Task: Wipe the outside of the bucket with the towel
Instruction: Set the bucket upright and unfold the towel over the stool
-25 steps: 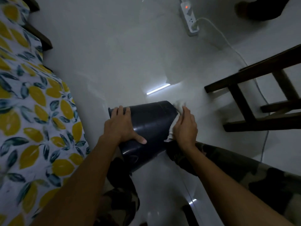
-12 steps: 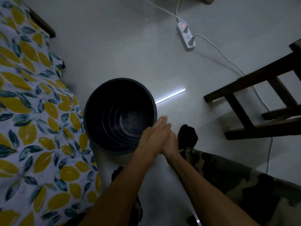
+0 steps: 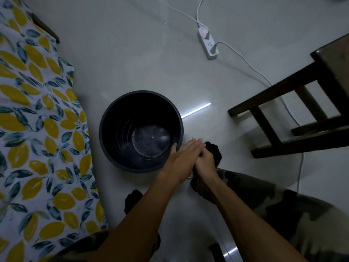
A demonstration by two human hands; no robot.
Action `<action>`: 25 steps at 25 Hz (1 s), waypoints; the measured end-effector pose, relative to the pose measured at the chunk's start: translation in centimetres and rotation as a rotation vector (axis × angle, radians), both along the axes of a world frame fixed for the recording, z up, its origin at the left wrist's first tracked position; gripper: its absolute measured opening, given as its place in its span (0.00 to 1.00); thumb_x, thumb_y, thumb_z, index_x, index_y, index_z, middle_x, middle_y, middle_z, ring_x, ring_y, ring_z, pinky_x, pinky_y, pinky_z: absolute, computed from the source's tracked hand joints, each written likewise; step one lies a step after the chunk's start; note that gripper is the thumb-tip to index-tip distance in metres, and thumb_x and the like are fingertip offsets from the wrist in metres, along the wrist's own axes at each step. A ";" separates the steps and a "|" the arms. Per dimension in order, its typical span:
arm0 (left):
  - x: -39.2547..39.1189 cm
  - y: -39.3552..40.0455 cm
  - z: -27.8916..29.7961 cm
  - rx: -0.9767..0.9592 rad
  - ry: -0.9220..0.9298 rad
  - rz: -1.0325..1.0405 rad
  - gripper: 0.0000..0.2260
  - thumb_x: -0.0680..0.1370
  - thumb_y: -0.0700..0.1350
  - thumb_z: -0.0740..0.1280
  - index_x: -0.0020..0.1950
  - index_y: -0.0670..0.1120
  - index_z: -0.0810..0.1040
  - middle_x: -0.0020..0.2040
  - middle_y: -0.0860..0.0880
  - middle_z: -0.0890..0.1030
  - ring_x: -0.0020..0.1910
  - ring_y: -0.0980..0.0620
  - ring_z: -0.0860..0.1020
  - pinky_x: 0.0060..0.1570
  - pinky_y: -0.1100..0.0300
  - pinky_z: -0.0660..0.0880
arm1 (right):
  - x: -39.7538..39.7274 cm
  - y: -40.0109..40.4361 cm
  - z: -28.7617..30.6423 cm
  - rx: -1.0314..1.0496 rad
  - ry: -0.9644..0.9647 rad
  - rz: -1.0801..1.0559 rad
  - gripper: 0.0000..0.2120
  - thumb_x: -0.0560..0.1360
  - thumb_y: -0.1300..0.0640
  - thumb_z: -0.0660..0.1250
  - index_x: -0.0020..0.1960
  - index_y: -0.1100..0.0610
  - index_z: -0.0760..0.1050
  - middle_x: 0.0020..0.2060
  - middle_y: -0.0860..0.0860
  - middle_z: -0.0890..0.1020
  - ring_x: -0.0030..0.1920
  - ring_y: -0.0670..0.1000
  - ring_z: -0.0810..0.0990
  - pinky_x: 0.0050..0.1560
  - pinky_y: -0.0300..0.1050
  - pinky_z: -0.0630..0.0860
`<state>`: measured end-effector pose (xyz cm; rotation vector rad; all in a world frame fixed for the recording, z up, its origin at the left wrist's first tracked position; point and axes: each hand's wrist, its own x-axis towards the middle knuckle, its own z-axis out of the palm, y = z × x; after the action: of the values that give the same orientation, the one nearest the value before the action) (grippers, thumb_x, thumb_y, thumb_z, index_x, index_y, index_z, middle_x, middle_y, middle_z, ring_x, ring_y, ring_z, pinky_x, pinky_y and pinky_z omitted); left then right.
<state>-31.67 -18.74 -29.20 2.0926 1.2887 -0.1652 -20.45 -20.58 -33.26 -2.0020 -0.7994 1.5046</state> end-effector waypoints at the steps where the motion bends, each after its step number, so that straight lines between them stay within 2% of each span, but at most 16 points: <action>1: 0.0 0.0 0.9 -0.001 -0.057 0.036 0.41 0.75 0.33 0.68 0.82 0.53 0.52 0.83 0.55 0.48 0.81 0.55 0.48 0.77 0.43 0.52 | 0.4 0.1 1.2 0.032 0.013 -0.009 0.11 0.83 0.62 0.63 0.63 0.61 0.78 0.50 0.51 0.83 0.51 0.52 0.83 0.50 0.42 0.77; 3: -0.1 -0.2 2.8 0.029 -0.225 0.194 0.37 0.76 0.32 0.64 0.81 0.53 0.57 0.82 0.54 0.55 0.80 0.55 0.54 0.77 0.50 0.56 | 1.0 0.2 4.2 0.087 0.033 0.013 0.14 0.80 0.62 0.68 0.65 0.53 0.78 0.52 0.48 0.84 0.54 0.51 0.85 0.49 0.38 0.80; 5: -0.2 0.0 5.0 0.016 -0.402 0.491 0.26 0.78 0.41 0.61 0.76 0.53 0.66 0.77 0.52 0.66 0.74 0.53 0.65 0.72 0.55 0.64 | 1.4 0.4 7.8 0.126 0.023 0.076 0.24 0.76 0.61 0.73 0.69 0.45 0.74 0.54 0.46 0.82 0.54 0.47 0.82 0.48 0.39 0.81; 7: -0.3 0.8 6.8 -0.123 -0.505 0.877 0.20 0.78 0.44 0.60 0.70 0.49 0.71 0.67 0.46 0.76 0.65 0.46 0.75 0.63 0.53 0.73 | 1.9 0.7 10.9 0.163 0.022 0.122 0.29 0.75 0.60 0.75 0.71 0.42 0.71 0.54 0.47 0.81 0.53 0.45 0.81 0.51 0.43 0.81; 8: -0.3 1.1 8.3 -0.224 -0.529 1.048 0.17 0.79 0.45 0.61 0.68 0.47 0.73 0.63 0.44 0.79 0.62 0.43 0.78 0.59 0.51 0.75 | 2.0 0.7 12.6 0.194 0.032 0.151 0.30 0.74 0.60 0.75 0.71 0.42 0.70 0.52 0.47 0.81 0.52 0.45 0.81 0.50 0.41 0.80; 10: -0.4 1.3 11.5 -0.421 -0.611 1.235 0.15 0.81 0.52 0.63 0.63 0.47 0.78 0.55 0.45 0.83 0.53 0.43 0.82 0.53 0.46 0.81 | 1.9 0.5 15.8 0.269 0.041 0.251 0.31 0.73 0.62 0.75 0.70 0.44 0.71 0.51 0.49 0.82 0.50 0.48 0.83 0.46 0.37 0.79; 12: -0.3 0.6 14.9 -0.496 -0.749 1.244 0.18 0.80 0.61 0.62 0.59 0.49 0.82 0.49 0.47 0.85 0.43 0.47 0.83 0.36 0.54 0.82 | 1.6 0.4 18.7 0.344 0.073 0.335 0.29 0.71 0.64 0.76 0.68 0.45 0.75 0.51 0.48 0.84 0.52 0.49 0.84 0.47 0.36 0.80; 13: -0.2 0.1 16.5 -0.457 -0.816 1.247 0.18 0.81 0.60 0.63 0.59 0.49 0.82 0.48 0.48 0.85 0.41 0.49 0.83 0.31 0.59 0.79 | 1.4 0.0 20.5 0.375 0.101 0.369 0.27 0.71 0.64 0.76 0.67 0.47 0.77 0.51 0.47 0.84 0.53 0.48 0.85 0.49 0.37 0.81; 16: -0.2 -1.0 20.9 -0.274 -0.956 1.273 0.12 0.83 0.46 0.63 0.58 0.42 0.83 0.47 0.47 0.85 0.42 0.55 0.83 0.35 0.67 0.77 | 1.0 -0.4 24.1 0.463 0.132 0.334 0.21 0.72 0.57 0.75 0.65 0.50 0.82 0.56 0.49 0.86 0.58 0.49 0.85 0.62 0.49 0.81; 17: -0.5 -1.4 22.6 -0.219 -0.962 1.250 0.10 0.82 0.43 0.64 0.56 0.40 0.83 0.46 0.48 0.85 0.43 0.56 0.83 0.36 0.69 0.77 | 1.1 -0.7 25.4 0.461 0.140 0.298 0.17 0.74 0.58 0.73 0.62 0.49 0.84 0.55 0.49 0.87 0.58 0.50 0.85 0.63 0.53 0.81; 18: -0.8 -1.7 24.0 -0.162 -0.950 1.212 0.09 0.82 0.42 0.65 0.54 0.40 0.82 0.45 0.48 0.84 0.45 0.54 0.83 0.40 0.69 0.78 | 1.2 -0.9 26.8 0.464 0.146 0.262 0.15 0.75 0.61 0.70 0.58 0.48 0.86 0.53 0.49 0.88 0.57 0.51 0.86 0.62 0.56 0.82; 19: -1.2 -2.0 25.3 -0.110 -0.935 1.162 0.07 0.81 0.42 0.66 0.53 0.42 0.82 0.46 0.48 0.85 0.49 0.50 0.83 0.46 0.65 0.80 | 1.3 -1.0 28.2 0.463 0.148 0.227 0.15 0.76 0.63 0.68 0.55 0.48 0.87 0.51 0.50 0.88 0.55 0.54 0.87 0.59 0.57 0.83; 21: -1.9 -2.9 27.9 -0.025 -0.924 1.086 0.05 0.80 0.41 0.67 0.54 0.46 0.82 0.50 0.45 0.86 0.51 0.47 0.83 0.55 0.53 0.80 | 1.5 -1.4 31.0 0.442 0.183 0.172 0.14 0.78 0.65 0.66 0.52 0.51 0.86 0.48 0.55 0.88 0.49 0.59 0.88 0.51 0.58 0.86; 22: -2.3 -3.5 29.3 0.028 -0.917 1.051 0.05 0.80 0.40 0.68 0.54 0.45 0.81 0.51 0.44 0.85 0.50 0.49 0.83 0.54 0.53 0.79 | 1.4 -1.6 32.4 0.422 0.215 0.147 0.11 0.79 0.66 0.66 0.53 0.54 0.84 0.48 0.58 0.88 0.46 0.62 0.88 0.47 0.58 0.86; 25: -3.3 -5.2 32.8 0.167 -0.908 0.971 0.07 0.77 0.38 0.70 0.54 0.45 0.82 0.51 0.48 0.85 0.45 0.55 0.81 0.46 0.63 0.78 | 1.2 -2.1 35.5 0.314 0.288 0.129 0.08 0.83 0.61 0.63 0.61 0.59 0.72 0.53 0.63 0.84 0.40 0.65 0.88 0.35 0.52 0.85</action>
<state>-34.97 -23.95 3.62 1.1407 1.5237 1.1834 -19.25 -22.69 2.19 -1.4919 -0.9854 1.5811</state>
